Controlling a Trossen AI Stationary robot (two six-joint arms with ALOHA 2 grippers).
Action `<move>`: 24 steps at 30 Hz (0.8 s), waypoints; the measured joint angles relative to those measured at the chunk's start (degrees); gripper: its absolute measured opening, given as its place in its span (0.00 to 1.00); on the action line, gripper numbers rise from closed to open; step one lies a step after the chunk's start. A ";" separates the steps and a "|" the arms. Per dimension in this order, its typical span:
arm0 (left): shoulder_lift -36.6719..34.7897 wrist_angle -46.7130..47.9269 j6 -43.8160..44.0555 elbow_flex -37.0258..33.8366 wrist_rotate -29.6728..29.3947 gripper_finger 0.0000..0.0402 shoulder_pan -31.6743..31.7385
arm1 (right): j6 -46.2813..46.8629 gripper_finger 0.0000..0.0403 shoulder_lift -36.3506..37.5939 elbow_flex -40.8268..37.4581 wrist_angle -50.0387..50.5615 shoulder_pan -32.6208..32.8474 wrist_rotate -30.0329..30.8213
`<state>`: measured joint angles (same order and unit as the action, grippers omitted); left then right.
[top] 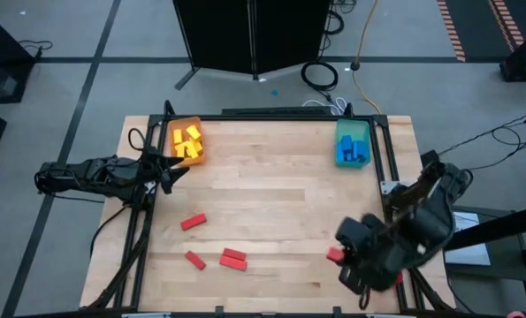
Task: Sort blocks
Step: Put the red block into the red bin
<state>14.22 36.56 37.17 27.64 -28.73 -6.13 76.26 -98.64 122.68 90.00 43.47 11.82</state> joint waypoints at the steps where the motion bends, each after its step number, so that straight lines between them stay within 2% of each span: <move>1: 0.00 0.00 0.00 0.00 0.00 0.64 0.00 | 4.50 0.22 0.04 -1.62 -0.04 1.38 0.06; 11: 0.00 0.00 -0.20 0.00 -0.80 0.64 0.00 | 46.72 0.22 3.00 -18.33 0.06 13.41 -0.59; 15: 0.00 0.00 -0.17 0.00 -1.79 0.64 0.00 | 48.91 0.22 5.21 -24.90 -0.05 14.47 -6.94; 24: 0.00 0.00 -0.12 0.00 -1.81 0.64 0.00 | 50.20 0.22 12.05 -39.69 0.01 12.64 -7.72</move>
<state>14.22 36.55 37.05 27.64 -30.55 -6.13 126.46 -86.59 82.99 90.00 56.10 4.10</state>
